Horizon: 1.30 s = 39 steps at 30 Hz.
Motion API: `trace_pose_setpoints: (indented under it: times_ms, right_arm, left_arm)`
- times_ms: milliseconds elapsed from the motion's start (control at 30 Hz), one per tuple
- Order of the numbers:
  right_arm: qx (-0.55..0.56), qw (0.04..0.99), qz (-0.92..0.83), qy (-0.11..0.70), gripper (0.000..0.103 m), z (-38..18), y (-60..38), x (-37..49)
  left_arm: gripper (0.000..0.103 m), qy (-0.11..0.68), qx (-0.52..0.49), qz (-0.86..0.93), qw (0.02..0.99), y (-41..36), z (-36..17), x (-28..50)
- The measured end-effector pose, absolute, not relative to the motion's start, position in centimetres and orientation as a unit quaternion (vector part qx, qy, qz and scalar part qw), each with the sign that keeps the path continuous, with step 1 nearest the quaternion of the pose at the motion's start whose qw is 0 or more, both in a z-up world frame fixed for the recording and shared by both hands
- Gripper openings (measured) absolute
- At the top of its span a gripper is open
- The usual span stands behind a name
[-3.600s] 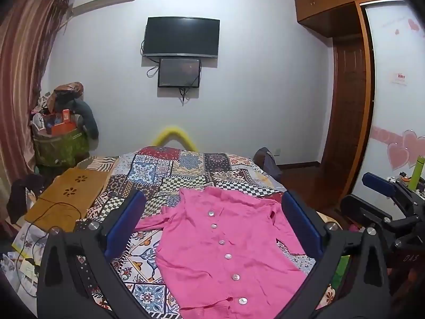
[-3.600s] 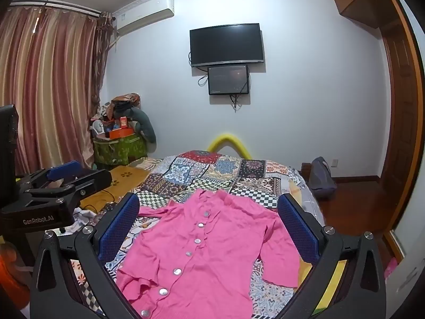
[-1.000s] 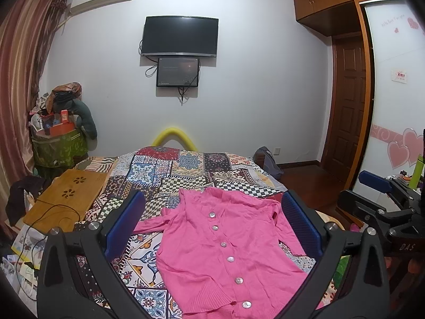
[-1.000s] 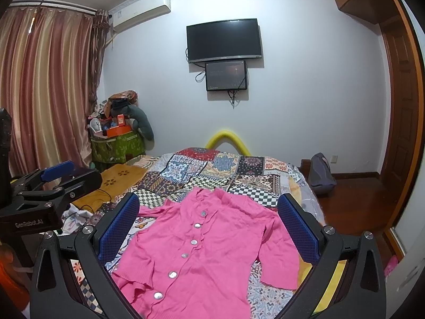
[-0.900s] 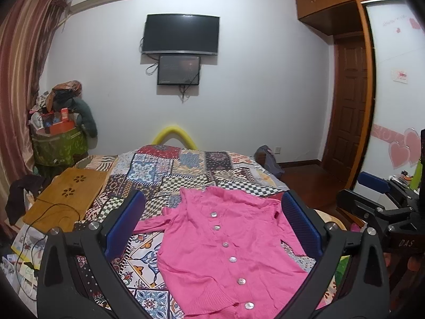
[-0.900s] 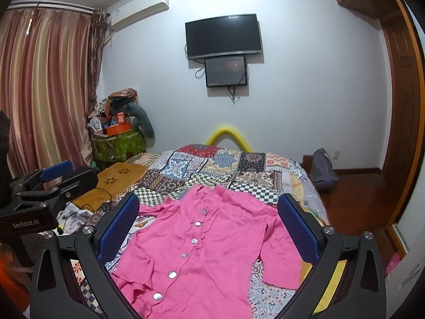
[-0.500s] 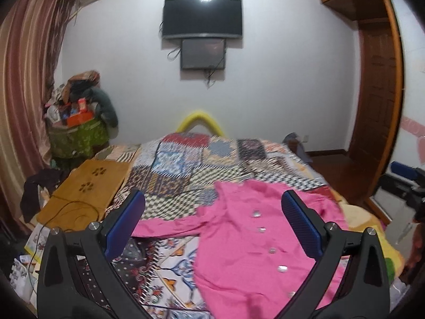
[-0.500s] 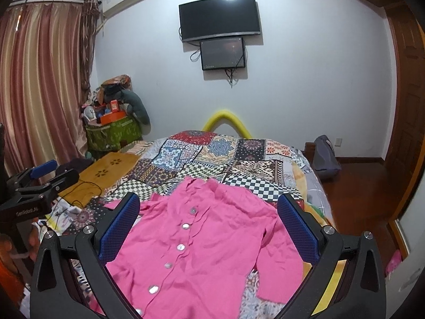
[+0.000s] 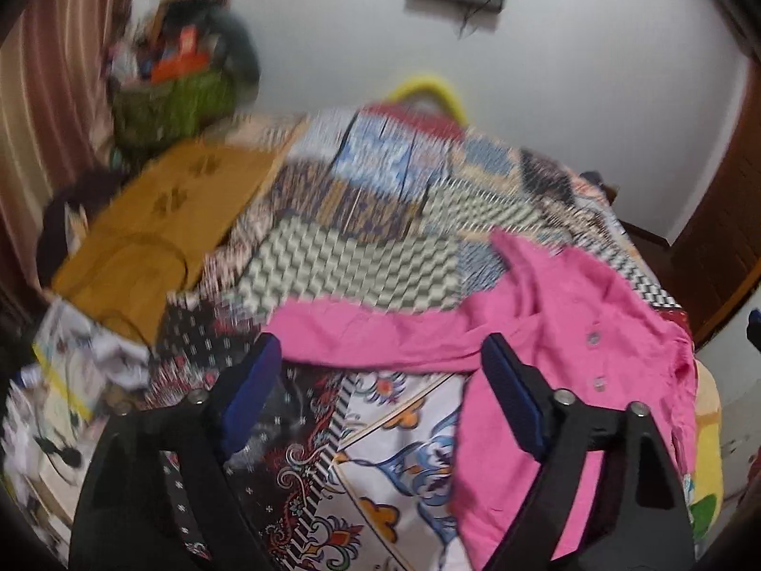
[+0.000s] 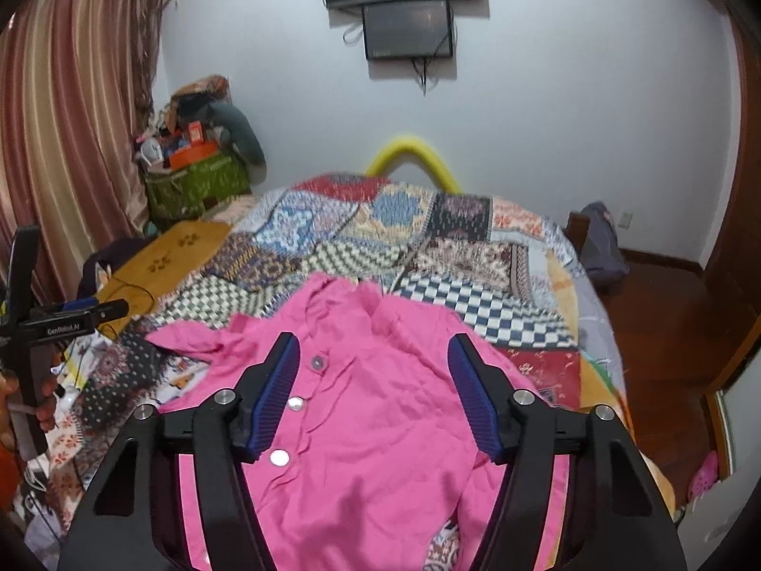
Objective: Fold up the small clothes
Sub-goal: 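Grasp the cardigan sleeve with the left gripper and lift it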
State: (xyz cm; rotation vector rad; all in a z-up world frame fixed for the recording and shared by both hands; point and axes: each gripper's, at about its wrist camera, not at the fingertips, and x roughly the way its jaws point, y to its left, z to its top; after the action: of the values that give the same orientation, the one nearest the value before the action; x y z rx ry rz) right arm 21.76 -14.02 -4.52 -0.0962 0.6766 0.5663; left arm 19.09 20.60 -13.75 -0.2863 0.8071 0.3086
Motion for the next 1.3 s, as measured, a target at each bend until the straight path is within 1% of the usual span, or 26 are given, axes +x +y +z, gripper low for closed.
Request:
trace_pose_setpoints:
  times_ms: [67, 300, 467, 633, 700, 733, 800, 833, 867, 900, 933, 1000, 1067, 1133, 1300]
  right_arm:
    - [-0.05, 0.899, 0.271, 0.34, 0.06, -5.5, -13.9, 22.8]
    - [-0.043, 0.875, 0.273, 0.398, 0.06, -9.1, -13.3, 26.4]
    - [-0.045, 0.863, 0.266, 0.427, 0.061, -11.1, -12.9, 28.0]
    - [-0.038, 0.856, 0.266, 0.442, 0.064, -12.2, -12.6, 29.3]
    - [-0.037, 0.854, 0.267, 0.445, 0.066, -12.4, -12.4, 29.6]
    - [-0.037, 0.853, 0.267, 0.446, 0.069, -12.5, -12.3, 29.7]
    - [-0.04, 0.851, 0.27, 0.448, 0.071, -12.8, -12.1, 29.7]
    - [-0.043, 0.849, 0.272, 0.45, 0.071, -13.0, -11.9, 29.7]
    - [-0.046, 0.847, 0.275, 0.452, 0.071, -13.1, -11.7, 29.8]
    - [-0.049, 0.845, 0.277, 0.456, 0.071, -13.3, -11.5, 29.8]
    - [-0.053, 0.842, 0.279, 0.459, 0.071, -13.6, -11.3, 29.8]
    - [-0.06, 0.838, 0.281, 0.463, 0.071, -13.9, -11.1, 29.8]
    - [-0.068, 0.837, 0.281, 0.464, 0.073, -14.0, -11.0, 29.7]
    - [-0.074, 0.835, 0.284, 0.466, 0.074, -14.1, -11.0, 29.8]
    - [-0.081, 0.833, 0.28, 0.47, 0.074, -14.5, -10.9, 30.1]
  left_arm:
    - [0.075, 0.416, -0.165, 0.154, 0.881, 22.4, -15.8, 19.7]
    - [0.074, 0.465, -0.25, 0.158, 0.835, 25.9, -21.3, 20.4]
    - [0.074, 0.455, -0.333, 0.141, 0.814, 28.1, -23.2, 21.2]
    - [0.074, 0.47, -0.377, 0.155, 0.783, 30.2, -25.8, 22.7]
    - [0.074, 0.461, -0.395, 0.155, 0.779, 30.9, -26.3, 22.9]
    - [0.074, 0.455, -0.399, 0.155, 0.781, 31.1, -26.2, 23.1]
    - [0.063, 0.446, -0.389, 0.159, 0.79, 31.3, -25.9, 23.8]
    - [0.046, 0.448, -0.38, 0.167, 0.792, 31.5, -26.0, 24.2]
    - [0.021, 0.452, -0.375, 0.174, 0.79, 31.7, -26.1, 24.5]
    - [0.01, 0.46, -0.374, 0.181, 0.785, 32.0, -26.5, 24.9]
    - [0.003, 0.466, -0.374, 0.185, 0.78, 32.3, -26.9, 25.2]
    - [0.003, 0.46, -0.372, 0.182, 0.786, 32.9, -27.0, 25.5]
    - [0.003, 0.45, -0.34, 0.203, 0.8, 33.2, -25.9, 25.5]
    - [0.003, 0.43, -0.296, 0.239, 0.819, 33.8, -24.0, 25.0]
    - [0.003, 0.376, -0.24, 0.296, 0.845, 36.6, -18.9, 22.8]
